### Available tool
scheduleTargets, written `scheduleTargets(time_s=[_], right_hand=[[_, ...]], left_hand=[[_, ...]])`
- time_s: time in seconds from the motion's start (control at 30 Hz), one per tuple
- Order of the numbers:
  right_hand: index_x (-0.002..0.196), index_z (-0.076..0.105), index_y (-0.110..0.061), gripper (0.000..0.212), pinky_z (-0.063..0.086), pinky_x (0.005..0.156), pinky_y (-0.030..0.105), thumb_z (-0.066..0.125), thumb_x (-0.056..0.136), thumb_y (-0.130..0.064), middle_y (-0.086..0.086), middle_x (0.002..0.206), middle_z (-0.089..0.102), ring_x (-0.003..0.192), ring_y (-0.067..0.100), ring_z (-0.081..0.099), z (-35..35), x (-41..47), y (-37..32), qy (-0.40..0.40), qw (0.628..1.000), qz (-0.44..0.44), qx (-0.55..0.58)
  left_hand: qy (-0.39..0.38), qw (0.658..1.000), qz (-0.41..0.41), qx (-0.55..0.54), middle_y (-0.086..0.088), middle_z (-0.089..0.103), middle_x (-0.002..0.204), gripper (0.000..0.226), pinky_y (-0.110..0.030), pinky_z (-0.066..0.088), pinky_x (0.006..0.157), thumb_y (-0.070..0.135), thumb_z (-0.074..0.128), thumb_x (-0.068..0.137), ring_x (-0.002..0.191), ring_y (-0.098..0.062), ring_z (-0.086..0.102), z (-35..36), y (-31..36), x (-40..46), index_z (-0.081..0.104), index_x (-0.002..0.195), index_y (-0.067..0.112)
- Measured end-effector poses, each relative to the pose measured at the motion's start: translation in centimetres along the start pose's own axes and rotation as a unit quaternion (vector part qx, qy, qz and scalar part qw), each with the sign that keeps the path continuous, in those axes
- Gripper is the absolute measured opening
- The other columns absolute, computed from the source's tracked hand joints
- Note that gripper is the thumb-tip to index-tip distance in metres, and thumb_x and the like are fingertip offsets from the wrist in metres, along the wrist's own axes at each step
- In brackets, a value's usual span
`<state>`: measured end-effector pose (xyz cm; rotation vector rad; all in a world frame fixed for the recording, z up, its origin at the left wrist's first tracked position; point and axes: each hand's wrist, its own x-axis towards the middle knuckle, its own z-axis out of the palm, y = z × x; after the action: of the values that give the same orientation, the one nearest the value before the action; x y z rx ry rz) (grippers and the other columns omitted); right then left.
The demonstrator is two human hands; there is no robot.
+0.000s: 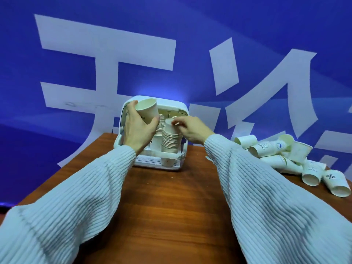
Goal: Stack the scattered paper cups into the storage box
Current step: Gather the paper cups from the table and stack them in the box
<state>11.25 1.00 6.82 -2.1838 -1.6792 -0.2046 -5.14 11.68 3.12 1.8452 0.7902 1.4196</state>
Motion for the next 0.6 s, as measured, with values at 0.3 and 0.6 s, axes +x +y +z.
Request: scheduleTargets(time_s=[0.3,0.6], right_hand=[[0.132,0.065,-0.029,0.035,0.048,0.102,0.038,0.056,0.101,-0.043,-0.004,0.123,0.072,0.113,0.018,0.064,1.0,-1.4,0.6,0.12,0.981,0.05,0.14],[0.127,0.064,-0.032,0.035,0.053,0.096,0.042,0.054,0.099,-0.05,-0.009,0.108,0.071,0.103,0.014,0.064,1.6,-5.5,5.2,0.149,0.971,0.119,0.142]], left_hand=[[-0.017,0.999,0.044,-0.019,-0.006,0.05,0.142,0.071,-0.027,0.037,0.102,0.039,0.072,0.088,0.127,-0.021,0.048,2.6,1.2,2.1,0.04,0.147,0.015],[-0.239,0.891,0.13,0.363,-0.012,0.04,0.153,0.082,-0.054,0.025,0.112,0.082,0.031,0.085,0.137,-0.035,0.032,5.7,-1.2,0.8,0.051,0.142,0.026]])
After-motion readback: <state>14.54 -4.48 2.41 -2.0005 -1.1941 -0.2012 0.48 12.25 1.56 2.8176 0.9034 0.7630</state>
